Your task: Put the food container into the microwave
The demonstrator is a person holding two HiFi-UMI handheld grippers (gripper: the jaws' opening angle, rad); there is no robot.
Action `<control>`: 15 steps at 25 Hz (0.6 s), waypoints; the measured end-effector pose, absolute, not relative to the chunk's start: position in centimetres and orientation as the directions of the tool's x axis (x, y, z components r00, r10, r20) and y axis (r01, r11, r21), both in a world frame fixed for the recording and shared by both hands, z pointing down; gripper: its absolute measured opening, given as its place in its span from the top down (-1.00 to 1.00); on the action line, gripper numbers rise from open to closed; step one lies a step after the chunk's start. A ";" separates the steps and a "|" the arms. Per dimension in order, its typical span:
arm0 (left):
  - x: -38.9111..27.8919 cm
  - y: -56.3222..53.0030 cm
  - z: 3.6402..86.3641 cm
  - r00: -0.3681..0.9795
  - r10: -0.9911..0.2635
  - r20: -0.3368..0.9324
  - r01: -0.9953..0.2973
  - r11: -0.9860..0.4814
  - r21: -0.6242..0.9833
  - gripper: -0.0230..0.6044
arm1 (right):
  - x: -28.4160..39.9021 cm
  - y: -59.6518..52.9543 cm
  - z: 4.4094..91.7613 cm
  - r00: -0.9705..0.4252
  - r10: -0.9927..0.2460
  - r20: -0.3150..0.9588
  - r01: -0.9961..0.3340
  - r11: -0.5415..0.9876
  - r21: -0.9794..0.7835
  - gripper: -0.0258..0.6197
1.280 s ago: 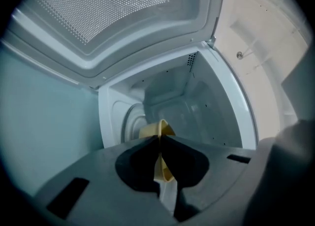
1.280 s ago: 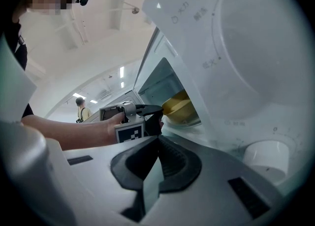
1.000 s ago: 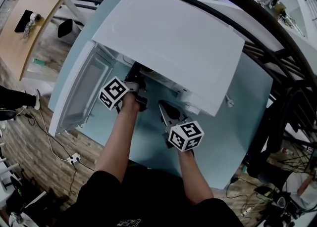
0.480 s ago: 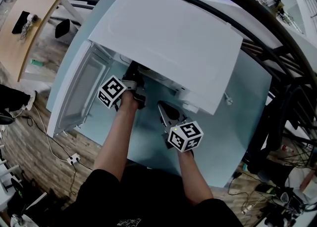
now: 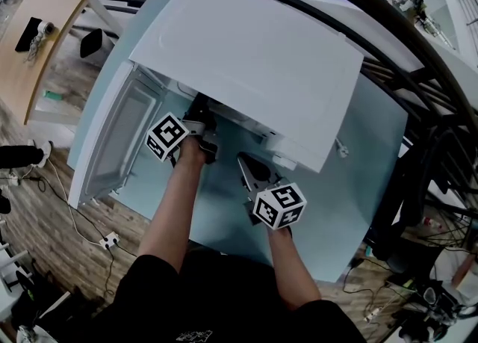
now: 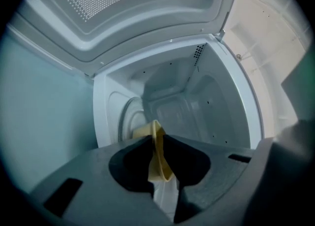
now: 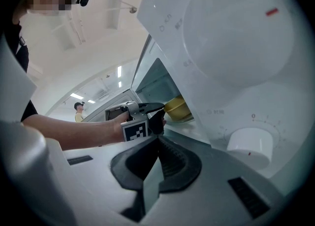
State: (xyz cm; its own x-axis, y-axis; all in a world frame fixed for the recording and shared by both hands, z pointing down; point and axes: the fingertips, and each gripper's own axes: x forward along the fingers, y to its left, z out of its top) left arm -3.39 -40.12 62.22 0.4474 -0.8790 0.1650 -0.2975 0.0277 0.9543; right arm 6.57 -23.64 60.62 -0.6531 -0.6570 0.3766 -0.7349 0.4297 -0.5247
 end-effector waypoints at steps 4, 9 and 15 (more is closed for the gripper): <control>-3.4 -39.9 62.3 0.457 -0.873 0.172 -0.300 0.030 0.953 0.69 | 6.5 -23.6 60.4 -0.653 -0.659 0.374 -0.735 0.430 -0.525 0.90; -3.7 -39.5 62.2 0.464 -0.867 0.183 -0.311 0.034 0.950 0.67 | 5.9 -23.4 59.9 -0.657 -0.659 0.367 -0.731 0.437 -0.524 0.90; -4.2 -38.4 62.0 0.472 -0.858 0.202 -0.321 0.046 0.946 0.67 | 5.6 -23.2 59.0 -0.654 -0.669 0.353 -0.733 0.445 -0.514 0.90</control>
